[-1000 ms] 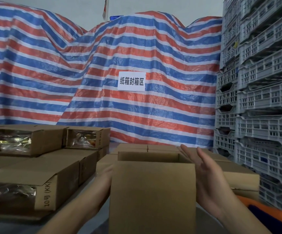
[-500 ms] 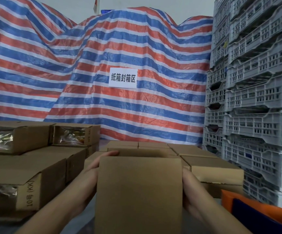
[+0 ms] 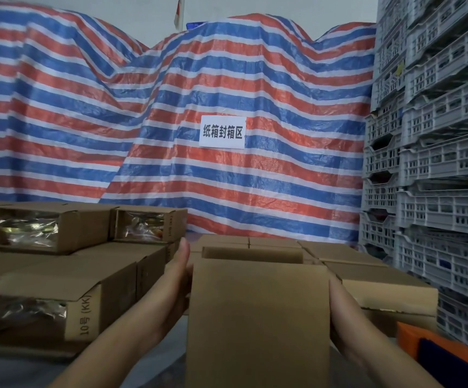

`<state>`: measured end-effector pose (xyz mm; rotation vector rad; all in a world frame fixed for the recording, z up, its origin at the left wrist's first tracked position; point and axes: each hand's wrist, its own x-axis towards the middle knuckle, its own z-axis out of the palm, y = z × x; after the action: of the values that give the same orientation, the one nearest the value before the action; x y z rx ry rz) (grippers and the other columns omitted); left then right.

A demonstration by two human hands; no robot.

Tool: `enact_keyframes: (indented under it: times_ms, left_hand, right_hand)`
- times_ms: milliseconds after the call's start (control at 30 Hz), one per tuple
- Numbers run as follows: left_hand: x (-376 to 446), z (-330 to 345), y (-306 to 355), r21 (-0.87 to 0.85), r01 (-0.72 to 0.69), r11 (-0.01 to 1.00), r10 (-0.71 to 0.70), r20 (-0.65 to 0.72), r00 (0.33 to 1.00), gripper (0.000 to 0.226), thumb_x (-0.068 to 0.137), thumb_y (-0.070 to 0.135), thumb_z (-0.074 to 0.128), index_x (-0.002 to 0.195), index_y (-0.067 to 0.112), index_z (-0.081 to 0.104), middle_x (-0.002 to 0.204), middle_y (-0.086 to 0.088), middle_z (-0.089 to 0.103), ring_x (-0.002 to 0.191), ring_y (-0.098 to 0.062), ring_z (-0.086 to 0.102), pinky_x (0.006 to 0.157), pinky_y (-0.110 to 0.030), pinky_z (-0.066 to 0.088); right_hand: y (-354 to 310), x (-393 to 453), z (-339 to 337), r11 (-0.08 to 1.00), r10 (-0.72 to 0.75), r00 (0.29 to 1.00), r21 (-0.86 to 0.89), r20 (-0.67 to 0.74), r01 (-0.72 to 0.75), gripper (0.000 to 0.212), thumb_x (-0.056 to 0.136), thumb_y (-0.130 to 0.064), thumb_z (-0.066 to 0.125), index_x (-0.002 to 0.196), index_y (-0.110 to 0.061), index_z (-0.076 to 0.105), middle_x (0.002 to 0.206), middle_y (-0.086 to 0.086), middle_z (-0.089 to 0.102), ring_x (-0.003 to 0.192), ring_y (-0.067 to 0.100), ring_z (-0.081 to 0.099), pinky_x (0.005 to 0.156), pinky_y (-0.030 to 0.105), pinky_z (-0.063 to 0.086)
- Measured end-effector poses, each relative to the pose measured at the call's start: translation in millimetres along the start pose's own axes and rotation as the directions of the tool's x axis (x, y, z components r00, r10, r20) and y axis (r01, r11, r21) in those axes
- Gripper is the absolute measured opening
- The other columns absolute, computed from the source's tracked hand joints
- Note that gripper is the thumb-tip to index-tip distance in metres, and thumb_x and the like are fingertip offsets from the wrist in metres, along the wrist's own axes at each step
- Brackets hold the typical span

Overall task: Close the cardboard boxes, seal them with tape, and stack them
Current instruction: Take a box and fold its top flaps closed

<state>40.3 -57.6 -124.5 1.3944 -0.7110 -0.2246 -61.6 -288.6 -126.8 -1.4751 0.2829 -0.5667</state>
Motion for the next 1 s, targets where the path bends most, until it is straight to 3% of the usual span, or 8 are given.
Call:
enact_keyframes:
  times_ms: [167, 333, 400, 467, 533, 667, 833, 1000]
  left_hand:
    - [-4.0, -7.8, -4.0, 0.026, 0.001, 1.0, -0.003, 0.075, 0.997, 0.074, 0.068, 0.085, 0.051, 0.124, 0.038, 0.06, 0.115, 0.008, 0.072, 0.105, -0.011, 0.068, 0.084, -0.027, 0.05]
    - [3.4, -1.6, -13.7, 0.288, -0.108, 0.952, 0.118, -0.018, 0.993, 0.034, 0.102, 0.032, 0.044, 0.125, 0.011, 0.06, 0.116, -0.009, 0.066, 0.097, -0.013, 0.055, 0.093, -0.027, 0.037]
    - [10.2, 3.9, -15.3, 0.312, -0.023, 0.95, 0.043, -0.058, 0.997, 0.03, 0.102, 0.023, 0.047, 0.124, 0.009, 0.061, 0.104, -0.003, 0.064, 0.095, -0.014, 0.056, 0.087, -0.026, 0.041]
    - [18.8, 7.3, -10.0, 0.262, 0.103, 0.96, -0.065, -0.151, 0.986, 0.032, 0.103, 0.014, 0.044, 0.13, 0.002, 0.057, 0.121, -0.009, 0.06, 0.102, -0.018, 0.057, 0.079, -0.016, 0.044]
    - [31.7, 12.8, -2.2, 0.252, 0.176, 0.952, -0.122, -0.217, 0.969, 0.034, 0.104, 0.007, 0.036, 0.133, 0.004, 0.054, 0.122, -0.006, 0.053, 0.09, -0.007, 0.05, 0.062, -0.001, 0.036]
    - [25.8, 18.0, 5.8, 0.249, 0.213, 0.945, -0.164, -0.204, 0.965, 0.025, 0.102, 0.003, 0.038, 0.104, 0.01, 0.062, 0.092, 0.004, 0.051, 0.078, -0.004, 0.046, 0.053, -0.003, 0.037]
    - [2.1, 10.5, -1.3, 0.071, 0.139, 0.988, -0.128, -0.148, 0.981, 0.017, 0.096, 0.014, 0.054, 0.102, 0.02, 0.069, 0.11, -0.012, 0.063, 0.09, -0.027, 0.062, 0.075, -0.034, 0.049]
    - [-2.0, 5.1, -6.0, 0.012, -0.011, 1.0, 0.013, -0.139, 0.99, 0.048, 0.081, 0.018, 0.068, 0.122, 0.037, 0.053, 0.126, 0.009, 0.058, 0.112, -0.017, 0.059, 0.089, -0.035, 0.049]
  right_hand:
    - [-3.4, 8.7, 3.1, 0.998, 0.068, 0.998, 0.005, 0.009, -0.068, 0.067, 0.097, -0.063, 0.041, 0.107, -0.004, 0.071, 0.098, 0.021, 0.075, 0.101, 0.037, 0.069, 0.103, 0.048, 0.046]
    - [1.0, 9.6, 0.6, 0.998, 0.067, 0.998, -0.003, 0.008, -0.067, 0.087, 0.081, -0.08, 0.029, 0.117, -0.012, 0.069, 0.106, 0.018, 0.075, 0.109, 0.035, 0.066, 0.111, 0.051, 0.039]
    - [2.8, 11.1, -0.7, 0.998, 0.07, 0.996, 0.004, 0.06, -0.071, 0.099, 0.068, -0.083, 0.026, 0.119, -0.009, 0.068, 0.109, 0.019, 0.074, 0.111, 0.035, 0.066, 0.112, 0.05, 0.039]
    - [2.7, 9.9, -0.6, 0.999, 0.042, 0.992, -0.003, 0.121, -0.042, 0.102, 0.07, -0.083, 0.022, 0.113, -0.007, 0.073, 0.105, 0.019, 0.075, 0.109, 0.035, 0.068, 0.111, 0.05, 0.04]
    - [2.6, 9.4, -0.8, 1.0, -0.003, 0.99, -0.024, 0.143, 0.006, 0.1, 0.08, -0.081, 0.017, 0.103, -0.005, 0.077, 0.101, 0.019, 0.076, 0.106, 0.034, 0.069, 0.109, 0.05, 0.043]
    - [2.3, 8.3, -2.9, 0.997, -0.035, 0.982, -0.066, 0.185, 0.048, 0.088, 0.098, -0.067, 0.015, 0.092, -0.011, 0.082, 0.101, 0.016, 0.076, 0.108, 0.033, 0.067, 0.108, 0.048, 0.044]
    - [0.5, 9.4, -7.5, 0.996, -0.021, 0.976, -0.077, 0.219, 0.039, 0.087, 0.1, -0.064, 0.013, 0.092, -0.012, 0.082, 0.103, 0.015, 0.076, 0.109, 0.032, 0.066, 0.104, 0.043, 0.046]
    - [-2.1, 4.5, -15.3, 0.98, -0.051, 0.942, -0.166, 0.332, 0.112, 0.039, 0.076, -0.048, 0.06, 0.101, -0.026, 0.081, 0.106, 0.002, 0.076, 0.1, 0.021, 0.071, 0.079, 0.029, 0.051]
